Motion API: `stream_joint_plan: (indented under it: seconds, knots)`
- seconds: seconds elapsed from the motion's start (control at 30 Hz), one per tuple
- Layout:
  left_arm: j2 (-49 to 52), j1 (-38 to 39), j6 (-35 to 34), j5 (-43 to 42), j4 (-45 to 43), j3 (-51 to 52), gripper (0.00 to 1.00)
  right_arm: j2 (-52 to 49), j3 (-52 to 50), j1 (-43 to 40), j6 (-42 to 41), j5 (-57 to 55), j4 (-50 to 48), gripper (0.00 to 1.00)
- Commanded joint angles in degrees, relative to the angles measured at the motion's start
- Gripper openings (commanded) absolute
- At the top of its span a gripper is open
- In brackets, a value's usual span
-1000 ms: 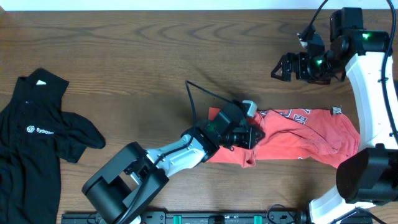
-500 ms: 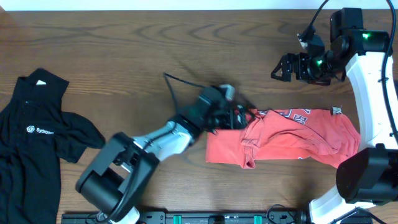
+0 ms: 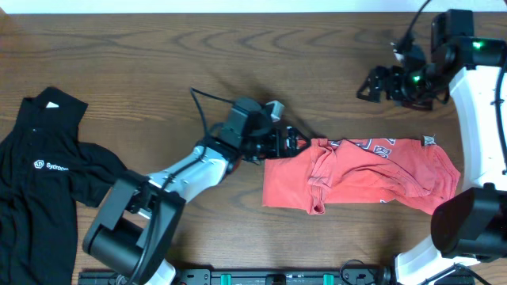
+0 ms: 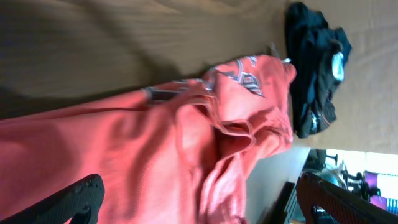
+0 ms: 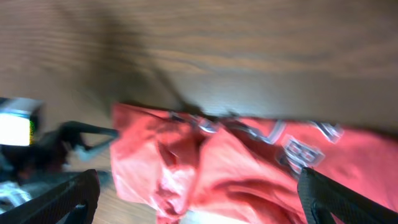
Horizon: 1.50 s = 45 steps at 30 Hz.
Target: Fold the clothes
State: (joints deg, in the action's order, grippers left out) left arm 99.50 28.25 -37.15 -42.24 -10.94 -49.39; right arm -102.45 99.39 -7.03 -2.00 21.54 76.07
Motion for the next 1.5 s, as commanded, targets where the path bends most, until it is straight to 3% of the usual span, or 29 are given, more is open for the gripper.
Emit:
stream_joint_plan:
  seconds: [0.0, 0.23, 0.43, 0.63, 0.73, 0.93, 1.23, 1.47]
  knots:
    - [-4.13, -5.92, 4.31, -0.83, 2.47, -1.05, 1.0, 0.96, 1.11, -6.03, -4.57, -3.91, 2.29, 0.99]
    - [-13.07, -17.46, 11.87, -0.17, 15.28, -1.05, 0.98, 0.98, -4.37, -16.24, -2.03, 3.34, 4.42, 0.99]
    - [-16.94, -22.12, 17.09, 1.4, 24.26, -1.05, 0.98, 3.74, -21.51, -20.2, -1.66, 7.23, -3.82, 0.99]
    - [-16.96, -22.08, 19.41, 2.84, 28.55, -1.05, 0.98, 14.51, -37.51, -24.74, -3.63, 6.88, -12.81, 0.99]
    - [-16.94, -22.05, 19.56, 2.84, 28.79, -1.05, 0.98, 18.73, -39.52, -27.32, -4.07, 4.46, -12.15, 0.99]
    - [-16.83, -21.05, 21.07, 2.84, 30.91, -1.03, 0.98, 24.02, -41.53, -33.64, -12.92, -1.6, -11.56, 0.99]
    - [-16.79, -17.77, 23.43, 4.37, 33.0, -0.98, 0.98, 23.58, -52.11, -44.63, -9.01, 7.32, -22.45, 0.99]
    - [-16.79, -16.52, 23.65, 4.39, 33.42, -0.98, 0.98, 22.56, -53.44, -48.68, -10.23, 9.29, -28.76, 0.99]
